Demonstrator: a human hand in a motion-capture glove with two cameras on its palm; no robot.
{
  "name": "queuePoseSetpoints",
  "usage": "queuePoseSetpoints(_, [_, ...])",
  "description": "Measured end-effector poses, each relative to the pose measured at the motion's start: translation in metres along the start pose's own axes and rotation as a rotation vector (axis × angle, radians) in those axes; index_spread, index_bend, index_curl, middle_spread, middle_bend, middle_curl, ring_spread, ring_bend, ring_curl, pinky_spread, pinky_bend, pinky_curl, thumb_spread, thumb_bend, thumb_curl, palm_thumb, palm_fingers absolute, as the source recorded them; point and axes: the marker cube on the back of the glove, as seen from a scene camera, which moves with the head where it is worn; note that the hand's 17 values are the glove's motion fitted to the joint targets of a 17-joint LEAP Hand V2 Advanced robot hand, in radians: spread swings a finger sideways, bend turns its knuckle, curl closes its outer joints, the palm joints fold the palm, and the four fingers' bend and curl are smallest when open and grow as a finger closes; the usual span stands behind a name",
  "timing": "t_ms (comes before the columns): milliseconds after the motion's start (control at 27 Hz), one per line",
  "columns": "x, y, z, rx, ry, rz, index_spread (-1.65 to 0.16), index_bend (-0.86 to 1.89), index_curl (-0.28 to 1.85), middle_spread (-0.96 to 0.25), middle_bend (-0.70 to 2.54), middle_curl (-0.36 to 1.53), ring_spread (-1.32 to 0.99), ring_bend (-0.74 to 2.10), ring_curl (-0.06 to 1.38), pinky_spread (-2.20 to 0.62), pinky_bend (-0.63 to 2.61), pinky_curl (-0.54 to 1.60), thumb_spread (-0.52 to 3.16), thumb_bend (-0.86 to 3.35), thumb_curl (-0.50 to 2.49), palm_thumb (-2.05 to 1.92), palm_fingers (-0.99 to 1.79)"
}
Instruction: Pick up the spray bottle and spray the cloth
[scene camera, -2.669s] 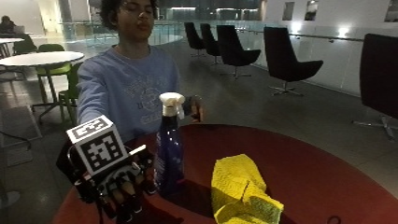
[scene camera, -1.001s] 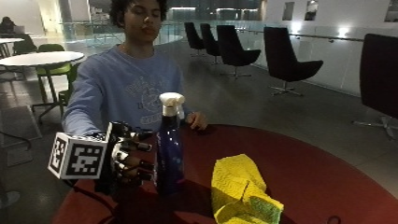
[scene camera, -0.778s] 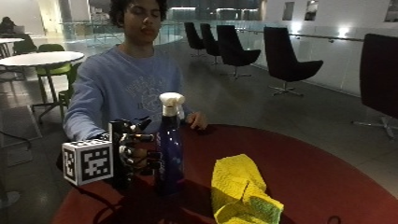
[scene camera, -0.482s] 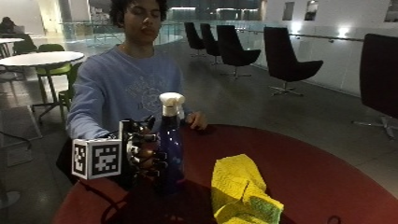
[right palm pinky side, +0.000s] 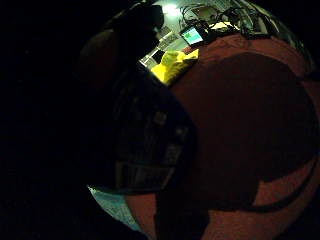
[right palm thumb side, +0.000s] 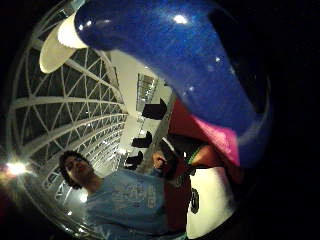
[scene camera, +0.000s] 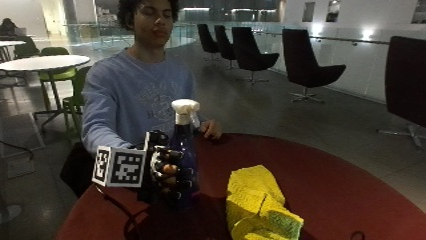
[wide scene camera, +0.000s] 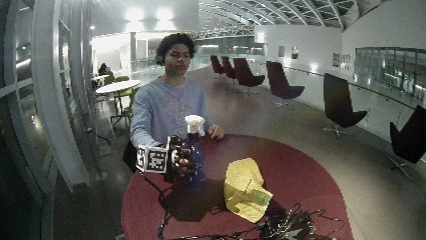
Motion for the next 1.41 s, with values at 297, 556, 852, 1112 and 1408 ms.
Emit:
queuePoseSetpoints(297, [-0.003, -0.008, 0.003, 0.028, -0.033, -0.044, -0.37, 0.1, 0.13, -0.03, 0.32, 0.37, 0.04, 0.64, 0.33, 0.28, 0.48, 0.33, 0.91, 0.05, 0.42, 0.78, 0.43])
queuePoseSetpoints(556, [-0.027, -0.005, -0.005, -0.114, -0.042, 0.034, -0.37, 0.07, 0.13, -0.05, 0.25, 0.36, 0.04, 0.72, 0.37, 0.28, 0.52, 0.35, 0.89, 0.02, 0.46, 0.82, 0.48])
queuePoseSetpoints(852, [-0.051, -0.013, -0.018, -0.319, 0.0, 0.297, -0.37, 0.05, 0.11, -0.05, 0.4, 0.42, 0.04, 0.7, 0.36, 0.29, 0.48, 0.34, 0.87, -0.01, 0.51, 0.85, 0.57])
queuePoseSetpoints(1112, [-0.049, -0.013, -0.012, -0.405, 0.062, 0.474, -0.36, 0.05, 0.11, -0.04, 0.42, 0.43, 0.05, 0.7, 0.37, 0.29, 0.48, 0.35, 0.86, -0.02, 0.53, 0.85, 0.57])
queuePoseSetpoints(1408, [-0.044, -0.015, -0.002, -0.475, 0.084, 0.529, -0.36, 0.06, 0.1, -0.03, 0.43, 0.43, 0.07, 0.7, 0.37, 0.3, 0.48, 0.35, 0.84, -0.03, 0.56, 0.85, 0.58])
